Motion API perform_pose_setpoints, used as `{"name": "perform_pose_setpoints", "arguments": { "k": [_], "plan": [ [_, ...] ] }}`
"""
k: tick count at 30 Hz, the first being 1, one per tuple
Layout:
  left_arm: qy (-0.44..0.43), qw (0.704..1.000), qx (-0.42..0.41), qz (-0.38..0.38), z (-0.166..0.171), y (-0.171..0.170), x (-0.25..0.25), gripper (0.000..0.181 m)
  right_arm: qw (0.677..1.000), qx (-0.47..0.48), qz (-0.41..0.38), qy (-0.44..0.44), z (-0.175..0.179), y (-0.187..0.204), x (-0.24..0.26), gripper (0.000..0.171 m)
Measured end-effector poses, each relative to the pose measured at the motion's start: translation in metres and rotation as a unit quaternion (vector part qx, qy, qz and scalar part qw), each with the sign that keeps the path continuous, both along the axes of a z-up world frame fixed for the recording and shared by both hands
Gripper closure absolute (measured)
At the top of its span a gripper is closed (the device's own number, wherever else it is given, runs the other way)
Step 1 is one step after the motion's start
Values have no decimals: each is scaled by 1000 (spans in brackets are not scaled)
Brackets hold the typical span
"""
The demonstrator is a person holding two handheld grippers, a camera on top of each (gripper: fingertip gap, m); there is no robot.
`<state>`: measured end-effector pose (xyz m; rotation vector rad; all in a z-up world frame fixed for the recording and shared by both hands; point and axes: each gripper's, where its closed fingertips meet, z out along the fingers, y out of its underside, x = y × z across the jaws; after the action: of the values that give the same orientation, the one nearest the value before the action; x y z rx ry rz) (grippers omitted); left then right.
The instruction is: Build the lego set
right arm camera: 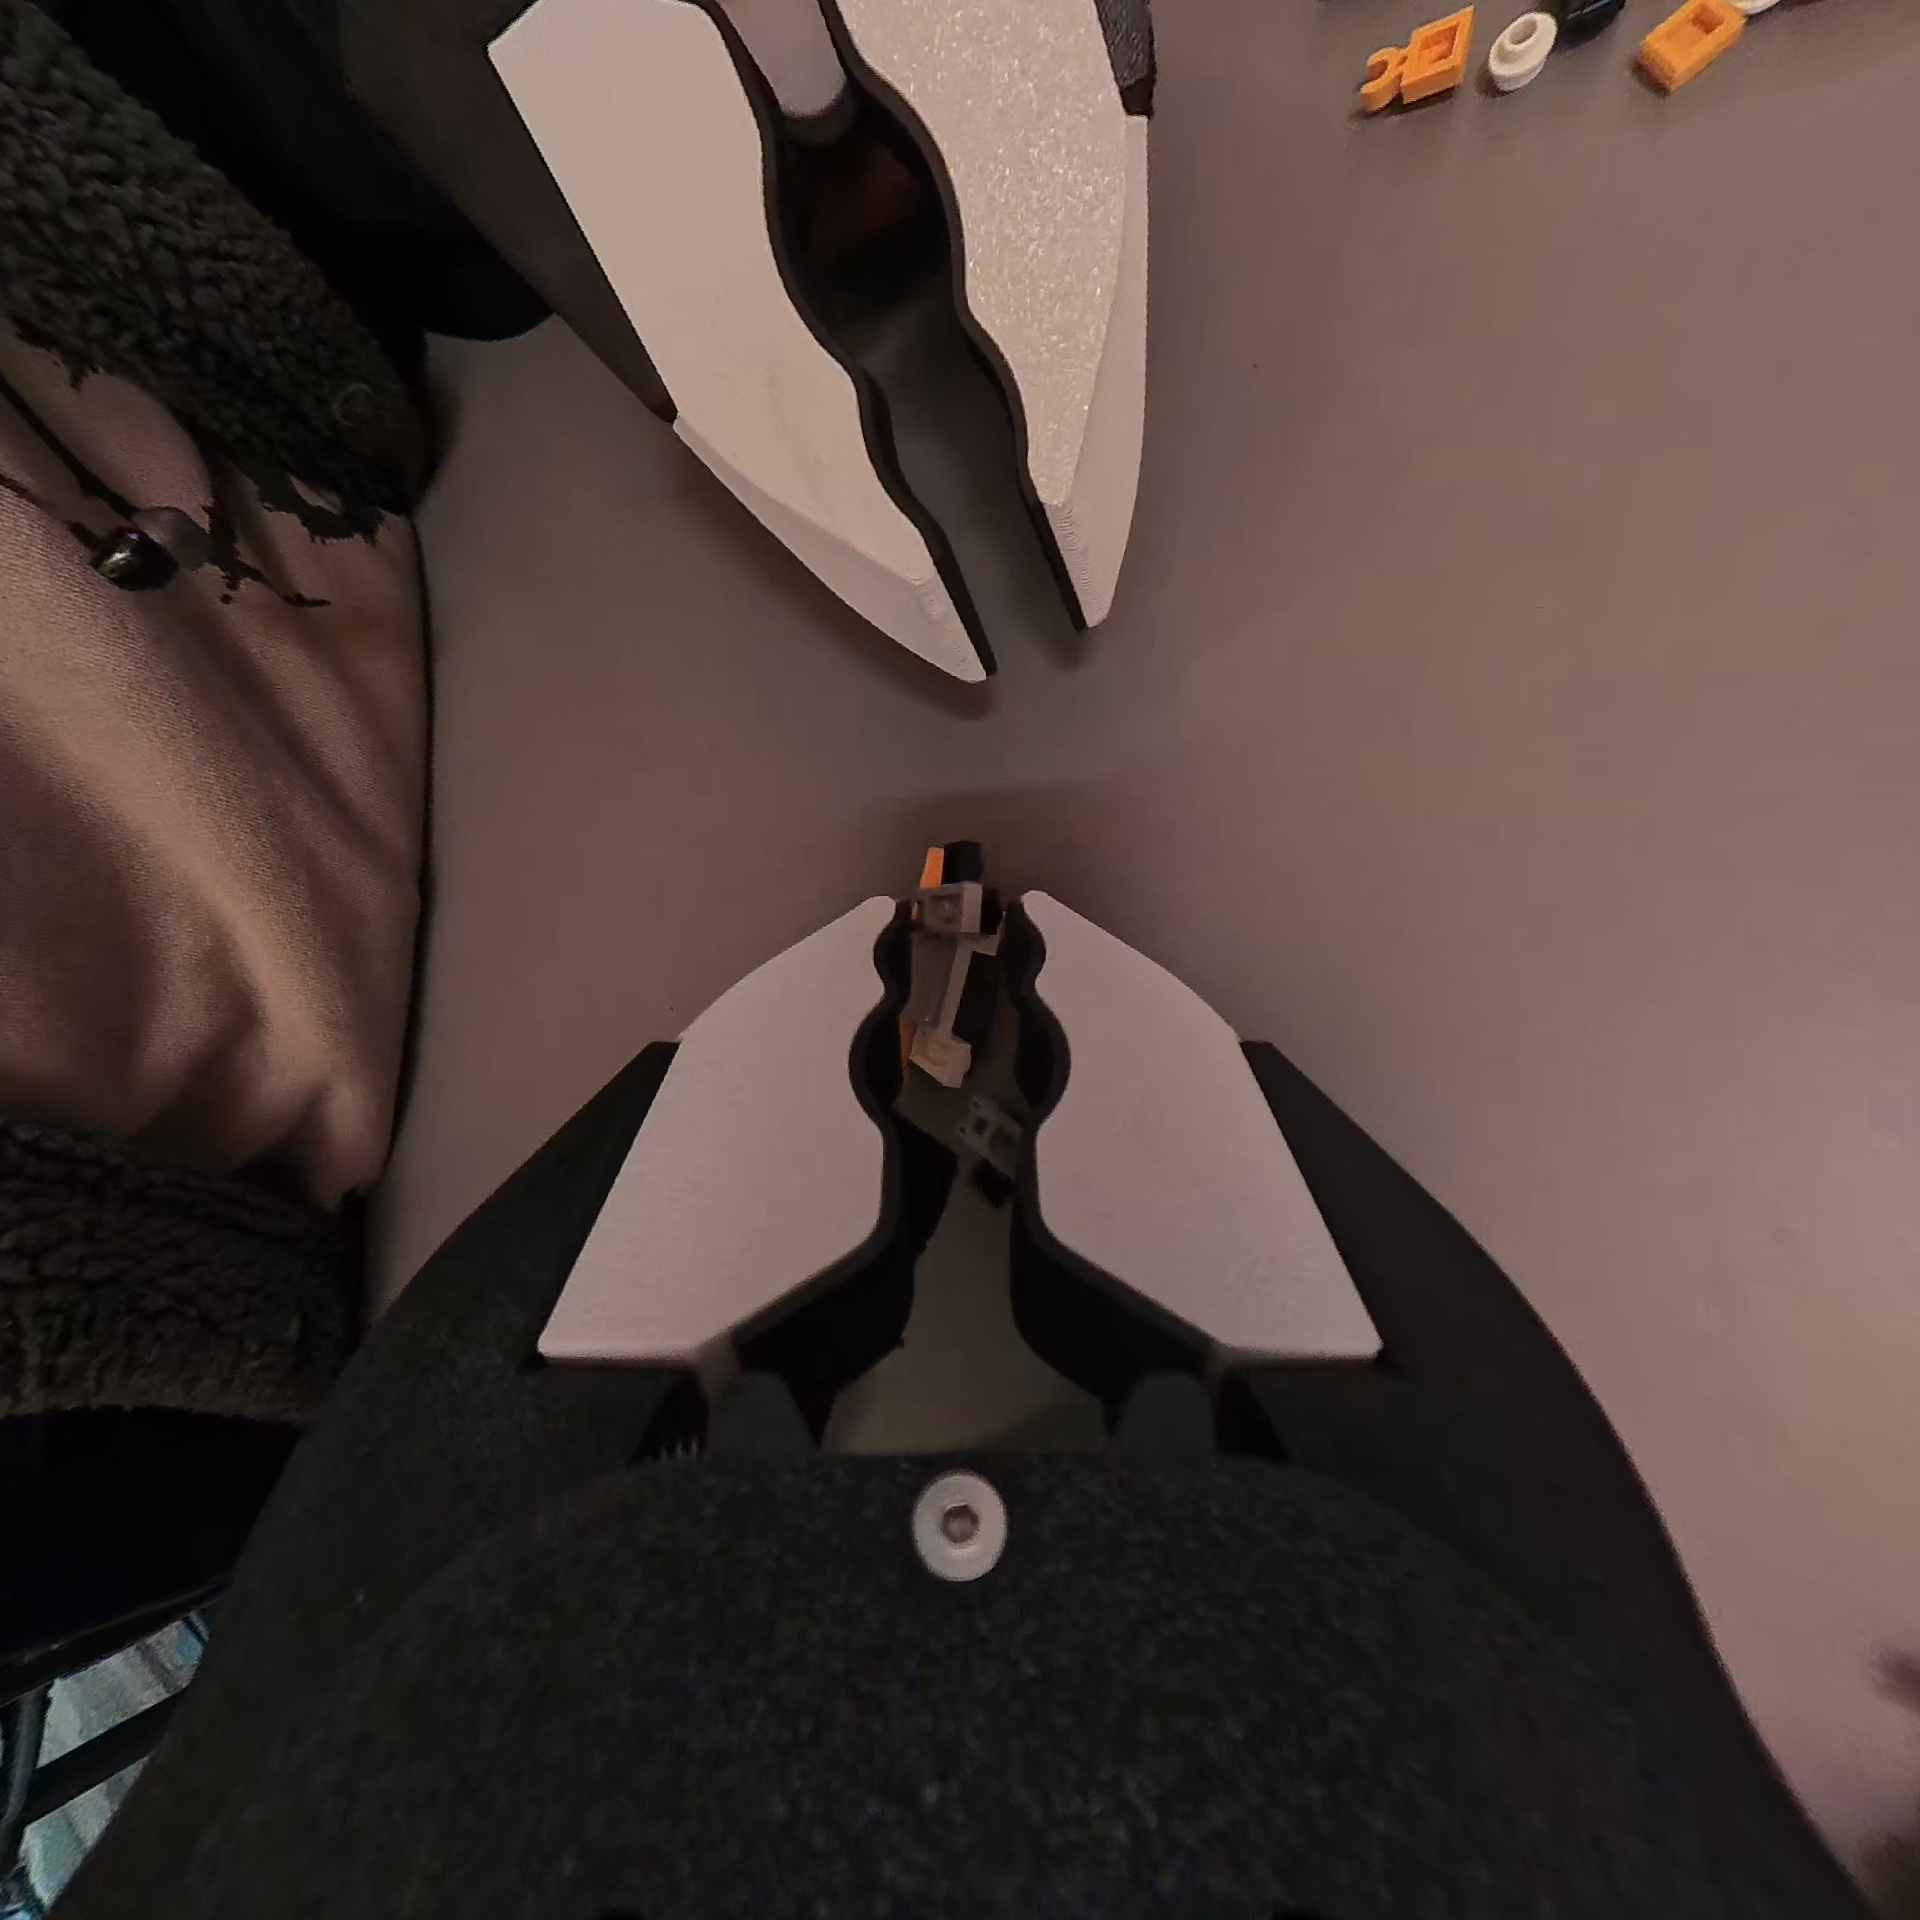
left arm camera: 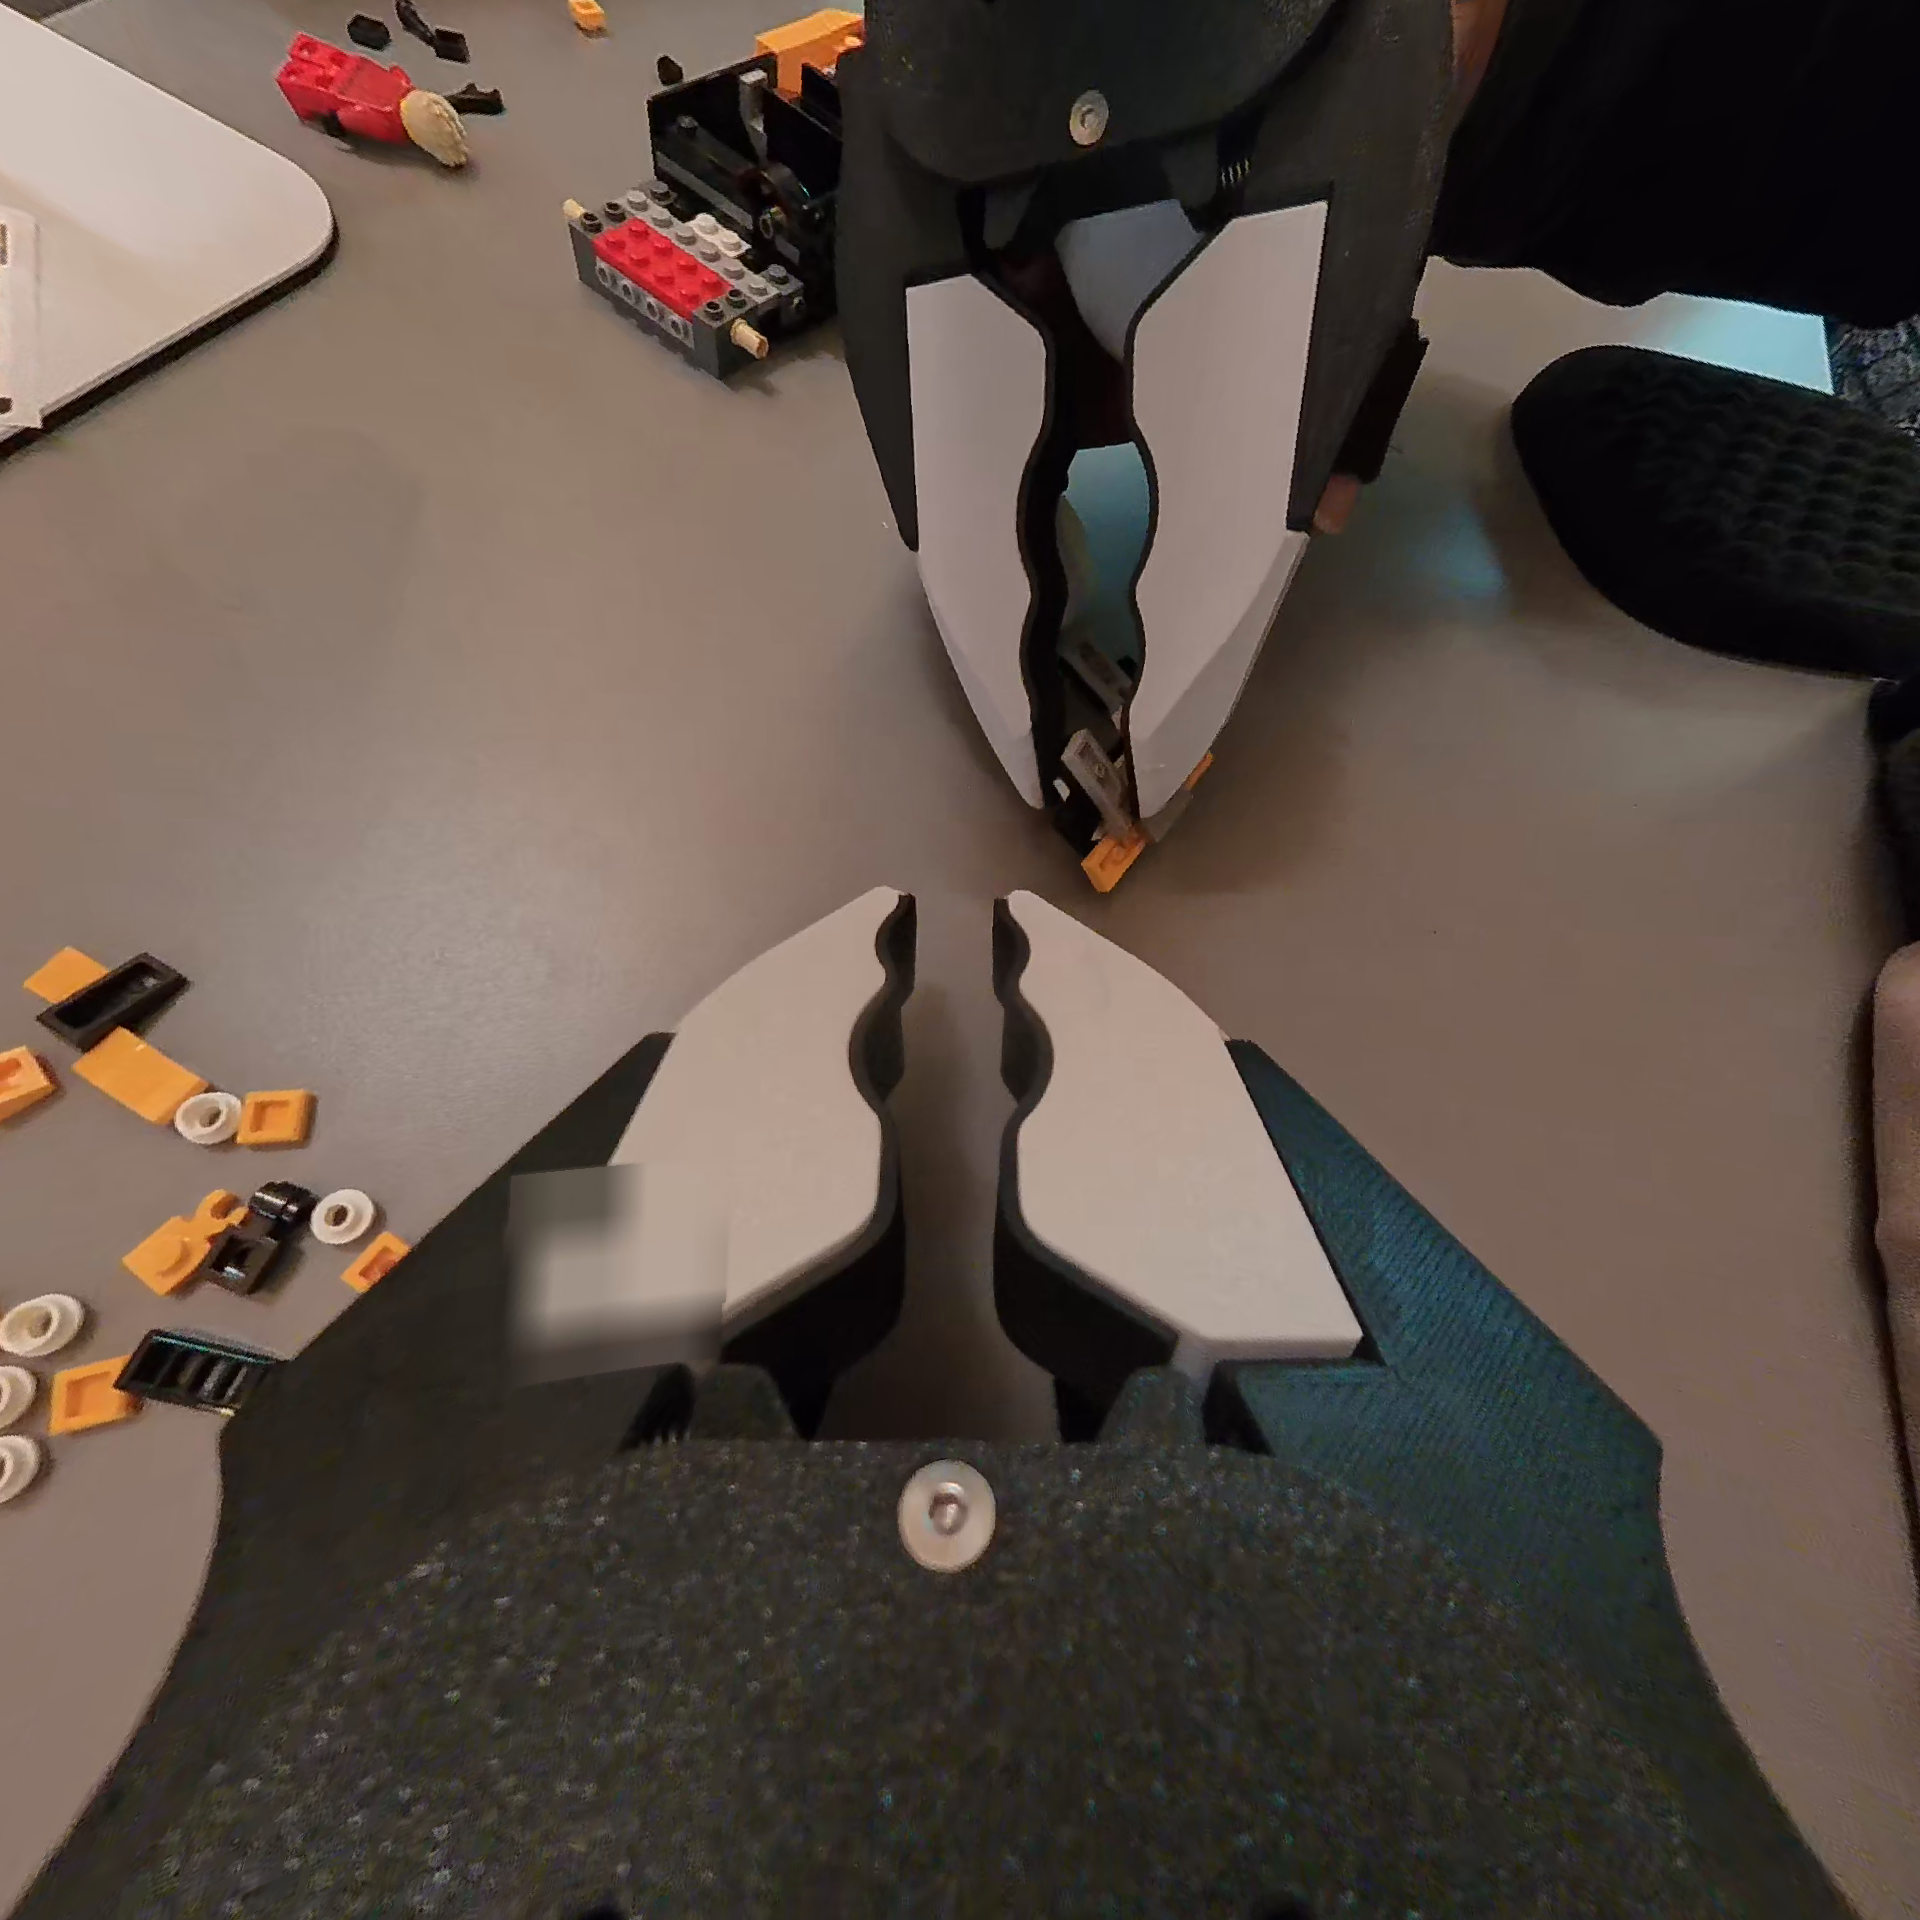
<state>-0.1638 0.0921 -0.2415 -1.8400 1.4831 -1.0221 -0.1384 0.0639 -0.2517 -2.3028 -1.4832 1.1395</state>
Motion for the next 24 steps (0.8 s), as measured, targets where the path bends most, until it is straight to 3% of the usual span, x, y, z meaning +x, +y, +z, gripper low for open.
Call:
{"name": "perform_pose_setpoints", "arguments": {
  "k": [24],
  "plan": [
    [7,1000,10,-9,-2,-3,1,167,1000,-2,-6,2,-1,-3,0,152]
  ]
}}
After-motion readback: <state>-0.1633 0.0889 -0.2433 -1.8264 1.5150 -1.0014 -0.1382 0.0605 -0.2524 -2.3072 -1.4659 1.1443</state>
